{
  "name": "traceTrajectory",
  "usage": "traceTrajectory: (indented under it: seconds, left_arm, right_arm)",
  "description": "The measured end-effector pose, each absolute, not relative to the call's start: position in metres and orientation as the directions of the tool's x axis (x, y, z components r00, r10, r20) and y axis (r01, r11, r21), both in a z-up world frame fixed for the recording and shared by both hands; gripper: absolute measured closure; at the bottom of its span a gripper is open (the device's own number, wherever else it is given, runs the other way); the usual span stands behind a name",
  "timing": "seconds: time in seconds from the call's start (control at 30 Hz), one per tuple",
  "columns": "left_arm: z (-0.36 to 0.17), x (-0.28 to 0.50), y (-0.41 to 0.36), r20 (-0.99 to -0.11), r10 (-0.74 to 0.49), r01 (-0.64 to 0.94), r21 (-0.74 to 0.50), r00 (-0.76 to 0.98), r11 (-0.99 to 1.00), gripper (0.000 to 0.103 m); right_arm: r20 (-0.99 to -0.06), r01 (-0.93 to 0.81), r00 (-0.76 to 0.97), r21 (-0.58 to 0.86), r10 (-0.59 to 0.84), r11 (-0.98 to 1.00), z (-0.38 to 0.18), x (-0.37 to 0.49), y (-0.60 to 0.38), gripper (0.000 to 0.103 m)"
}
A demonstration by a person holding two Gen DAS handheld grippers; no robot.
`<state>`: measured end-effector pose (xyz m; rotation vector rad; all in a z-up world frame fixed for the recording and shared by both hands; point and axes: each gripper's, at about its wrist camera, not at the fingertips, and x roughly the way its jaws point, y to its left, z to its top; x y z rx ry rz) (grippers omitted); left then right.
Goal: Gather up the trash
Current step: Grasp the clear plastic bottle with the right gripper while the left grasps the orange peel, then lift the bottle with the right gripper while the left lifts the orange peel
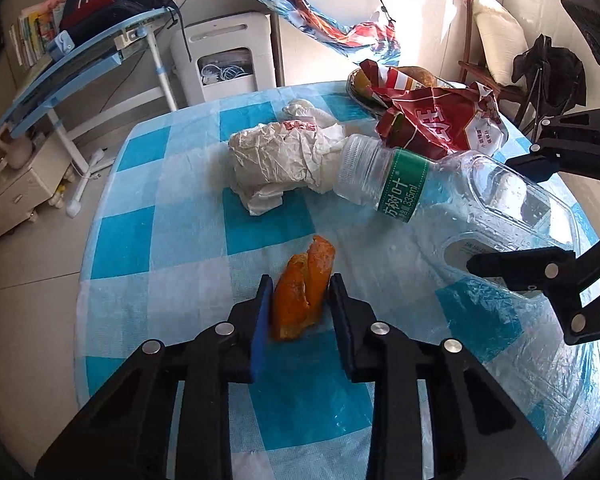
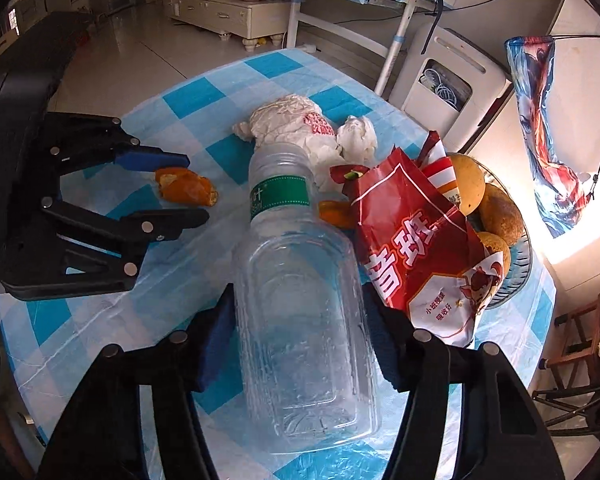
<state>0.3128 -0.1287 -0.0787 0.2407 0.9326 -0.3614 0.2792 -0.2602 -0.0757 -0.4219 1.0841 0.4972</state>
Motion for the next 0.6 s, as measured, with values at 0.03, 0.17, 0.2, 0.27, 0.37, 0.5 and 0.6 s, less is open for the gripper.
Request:
traceTrajectory:
  seconds: [0.03,0.17,0.2,0.27,0.37,0.5,0.6]
  left_arm:
    - [-0.079,0.309,-0.127,-0.819,-0.203,0.404,0.039,0.537,0.914,0.082]
    - [-0.078,0.29,-0.116,-0.831,-0.241,0.405,-0.021,0.501,0.914,0.084]
    - [-0.077,0.284,-0.111,-0.834,-0.257,0.401,-0.046,0.489,0.915,0.084]
    - [-0.076,0.271,-0.103,-0.838,-0.285,0.393,-0.093,0.465,0.915,0.084]
    - [-0.075,0.249,-0.097,-0.842,-0.298,0.392,-0.114,0.449,0.913,0.084]
    - [-0.074,0.219,-0.085,-0.847,-0.311,0.363,-0.153,0.431,0.919,0.084]
    - [-0.074,0.196,-0.082,-0.85,-0.293,0.344,-0.143,0.437,0.928,0.084]
  right_arm:
    - [-0.907,-0.564,0.379,-0.069,0.183,0.823,-0.075,0.272,-0.262,0.047]
    - [-0.898,-0.514,0.384,-0.014,0.215,0.858,-0.072,0.237,-0.268,0.048]
    - [-0.896,-0.502,0.388,-0.007,0.218,0.865,-0.071,0.227,-0.269,0.048]
    - [-0.892,-0.477,0.395,0.005,0.219,0.879,-0.069,0.207,-0.271,0.048]
    - [-0.887,-0.433,0.401,0.038,0.23,0.901,-0.066,0.182,-0.276,0.048]
    - [-0.884,-0.399,0.415,0.035,0.215,0.916,-0.063,0.155,-0.276,0.048]
    - [-0.878,-0.389,0.433,0.023,0.205,0.921,-0.063,0.146,-0.276,0.047]
